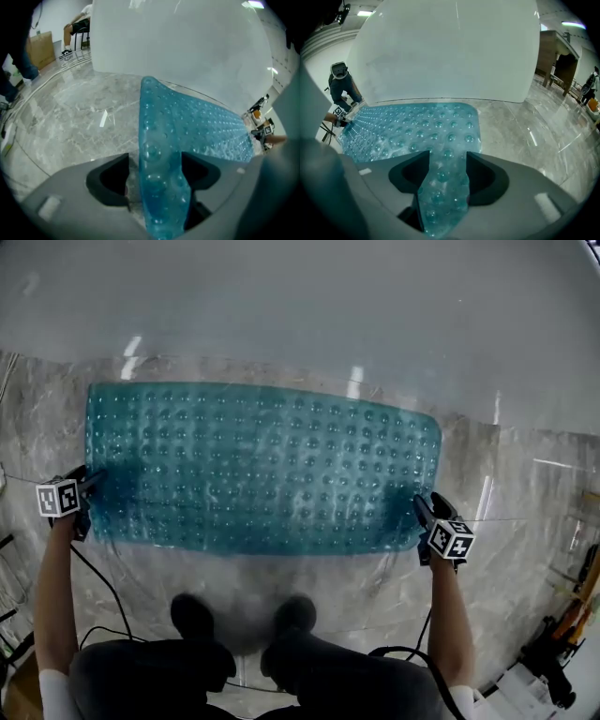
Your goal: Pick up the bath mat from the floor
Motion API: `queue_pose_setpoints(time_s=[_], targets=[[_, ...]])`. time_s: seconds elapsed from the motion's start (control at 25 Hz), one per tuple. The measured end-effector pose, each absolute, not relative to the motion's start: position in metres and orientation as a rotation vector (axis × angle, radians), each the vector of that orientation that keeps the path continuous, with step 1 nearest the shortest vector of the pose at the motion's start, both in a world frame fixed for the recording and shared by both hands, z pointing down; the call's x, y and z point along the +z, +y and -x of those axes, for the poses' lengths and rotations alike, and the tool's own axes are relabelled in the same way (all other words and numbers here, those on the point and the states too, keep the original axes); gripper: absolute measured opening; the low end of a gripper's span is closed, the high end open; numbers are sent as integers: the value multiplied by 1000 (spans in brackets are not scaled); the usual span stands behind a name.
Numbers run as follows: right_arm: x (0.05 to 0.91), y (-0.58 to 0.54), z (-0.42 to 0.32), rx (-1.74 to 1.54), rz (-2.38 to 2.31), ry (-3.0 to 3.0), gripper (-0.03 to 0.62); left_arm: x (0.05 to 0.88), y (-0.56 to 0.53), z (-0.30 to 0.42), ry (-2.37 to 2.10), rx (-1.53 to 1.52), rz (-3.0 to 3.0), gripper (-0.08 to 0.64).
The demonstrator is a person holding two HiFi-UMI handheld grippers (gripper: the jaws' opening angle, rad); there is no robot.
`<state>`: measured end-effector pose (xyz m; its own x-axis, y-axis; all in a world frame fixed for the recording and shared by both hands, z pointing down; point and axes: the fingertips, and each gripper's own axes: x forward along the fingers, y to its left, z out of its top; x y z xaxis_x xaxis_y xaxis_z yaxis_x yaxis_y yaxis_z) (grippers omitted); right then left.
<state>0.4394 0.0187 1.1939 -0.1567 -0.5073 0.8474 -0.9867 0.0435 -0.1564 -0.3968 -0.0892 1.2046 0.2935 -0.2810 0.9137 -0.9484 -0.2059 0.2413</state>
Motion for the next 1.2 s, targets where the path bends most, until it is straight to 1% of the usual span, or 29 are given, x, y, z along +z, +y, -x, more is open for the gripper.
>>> queue_pose_setpoints(time_s=[0.04, 0.08, 0.16, 0.24, 0.32, 0.48, 0.52, 0.56, 0.6, 0.72, 0.8, 0.96, 1.04, 1.2], targets=[[1195, 19, -444, 1034, -1509, -1720, 259, 1206, -88, 394, -1130, 958, -1678, 336], [1197, 18, -447, 1042, -1502, -1715, 269, 1208, -86, 390, -1130, 972, -1675, 287], [1201, 16, -453, 1063, -1493, -1705, 284, 1209, -84, 386, -1140, 1005, -1672, 265], [1207, 14, -459, 1093, -1496, -1686, 320, 1208, -84, 383, -1136, 1015, -1680, 251], [1216, 13, -465, 1124, -1499, -1663, 349, 1205, -85, 376, -1107, 1018, -1701, 210], [1227, 9, -464, 1159, -1475, -1653, 371, 1198, -82, 357, -1035, 1022, -1757, 73], [1227, 6, -462, 1154, -1471, -1657, 372, 1196, -82, 354, -1020, 1025, -1774, 52], [1228, 5, -461, 1146, -1470, -1658, 383, 1195, -82, 351, -1008, 1026, -1787, 40], [1229, 5, -462, 1135, -1471, -1651, 380, 1194, -81, 350, -999, 1022, -1796, 36], [1232, 8, -462, 1109, -1457, -1622, 360, 1195, -79, 354, -997, 990, -1774, 56], [1231, 7, -456, 1106, -1436, -1624, 316, 1197, -78, 356, -999, 962, -1737, 72], [1228, 6, -440, 1118, -1383, -1640, 225, 1203, -77, 359, -994, 969, -1671, 77], [1226, 6, -435, 1114, -1357, -1654, 176, 1206, -78, 358, -981, 1006, -1669, 72], [1221, 5, -425, 1104, -1316, -1672, 106, 1209, -77, 356, -987, 1043, -1680, 50]])
